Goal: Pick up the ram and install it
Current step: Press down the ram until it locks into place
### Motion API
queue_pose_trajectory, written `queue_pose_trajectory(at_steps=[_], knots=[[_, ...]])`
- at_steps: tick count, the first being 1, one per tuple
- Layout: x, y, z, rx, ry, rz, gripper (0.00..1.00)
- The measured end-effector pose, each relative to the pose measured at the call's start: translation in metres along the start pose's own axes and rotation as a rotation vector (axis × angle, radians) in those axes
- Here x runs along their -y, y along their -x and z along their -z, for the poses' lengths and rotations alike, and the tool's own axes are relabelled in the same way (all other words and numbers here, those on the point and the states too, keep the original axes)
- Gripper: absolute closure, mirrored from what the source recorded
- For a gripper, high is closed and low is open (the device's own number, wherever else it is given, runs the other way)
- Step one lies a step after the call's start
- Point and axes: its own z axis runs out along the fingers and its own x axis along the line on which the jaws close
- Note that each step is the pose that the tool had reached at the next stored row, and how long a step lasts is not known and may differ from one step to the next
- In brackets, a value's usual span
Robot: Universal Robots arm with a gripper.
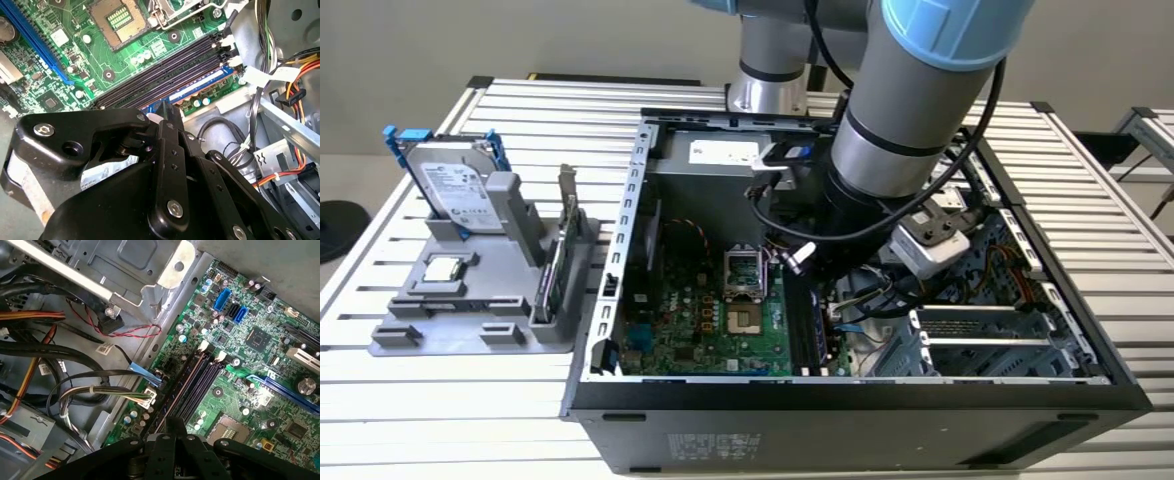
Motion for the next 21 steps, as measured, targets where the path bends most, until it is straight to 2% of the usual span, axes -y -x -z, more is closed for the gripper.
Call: queue_pose_trajectory(at_steps=[2, 14, 21], knots=[[0.0009, -0.0005, -0.0001, 0.0011, 0.0005, 0.024, 1.00], [0.0012, -0.0007, -0.0002, 0.0109, 0.0062, 0.240, 1.00], [0.0015, -0.0008, -0.0003, 0.0147, 0.0084, 0.328, 1.00]])
